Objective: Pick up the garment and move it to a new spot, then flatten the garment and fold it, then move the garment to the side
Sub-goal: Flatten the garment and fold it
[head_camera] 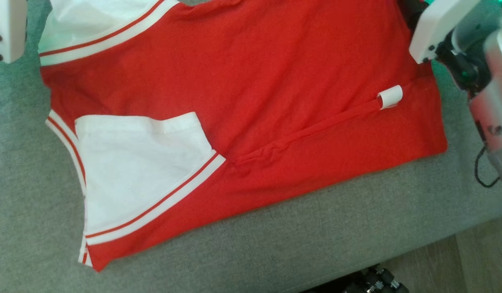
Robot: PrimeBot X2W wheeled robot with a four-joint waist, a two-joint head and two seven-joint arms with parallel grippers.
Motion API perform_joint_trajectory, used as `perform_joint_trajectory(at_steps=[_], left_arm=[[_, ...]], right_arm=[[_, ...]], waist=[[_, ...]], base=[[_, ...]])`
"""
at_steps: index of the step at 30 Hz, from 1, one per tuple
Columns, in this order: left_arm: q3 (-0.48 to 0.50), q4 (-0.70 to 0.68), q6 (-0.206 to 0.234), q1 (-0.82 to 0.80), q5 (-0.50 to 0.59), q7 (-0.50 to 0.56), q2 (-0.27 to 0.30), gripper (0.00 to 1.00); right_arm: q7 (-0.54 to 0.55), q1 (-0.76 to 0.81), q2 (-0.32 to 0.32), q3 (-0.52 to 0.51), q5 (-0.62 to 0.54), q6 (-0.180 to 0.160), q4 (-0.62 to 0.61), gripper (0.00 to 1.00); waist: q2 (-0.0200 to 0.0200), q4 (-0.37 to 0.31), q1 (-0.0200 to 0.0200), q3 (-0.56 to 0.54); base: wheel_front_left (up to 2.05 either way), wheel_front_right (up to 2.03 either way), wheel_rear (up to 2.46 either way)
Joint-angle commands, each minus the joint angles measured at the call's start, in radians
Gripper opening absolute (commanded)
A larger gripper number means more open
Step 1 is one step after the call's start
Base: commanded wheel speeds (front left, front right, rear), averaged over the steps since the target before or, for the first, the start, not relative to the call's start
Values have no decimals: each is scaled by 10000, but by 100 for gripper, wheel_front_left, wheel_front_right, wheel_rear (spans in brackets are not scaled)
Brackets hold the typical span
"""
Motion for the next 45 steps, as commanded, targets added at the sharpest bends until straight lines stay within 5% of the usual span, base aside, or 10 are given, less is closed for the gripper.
perform_joint_trajectory(at_steps=[1, 4, 14, 20, 32, 45], left_arm=[[463, -200, 19, -559, -50, 13, 361, 0], [348, -225, 18, -638, -88, 12, 364, 0], [18, -162, 17, -891, -273, -108, 331, 0], [-117, -114, 16, -982, -346, -273, 328, 0], [-559, -504, 16, -1331, -186, -1591, 536, 0], [-1388, -842, 16, -2205, 259, -5749, 722, 0]], right_arm=[[-20, -118, -11, 74, 70, 65, -139, 80], [-64, -375, 31, 330, 143, 65, 135, 49], [-195, -1155, -18, 918, 422, 65, 962, 36], [-331, -1379, -30, 1119, 581, 65, 1237, 0], [-1005, -1667, -215, 1082, 1264, 65, 1393, 0], [-2144, -486, -1688, 55, 3408, 65, 18, 0]], waist=[[0, 10, -1, -6], [0, 40, -1, -16], [0, 194, -1, 15], [0, 281, -1, 44], [0, 358, -1, 63], [0, 935, -1, -453]], base=[[0, 0, 0], [0, 0, 0], [0, 0, 0], [0, 0, 0], [0, 0, 0], [0, 0, 0]])
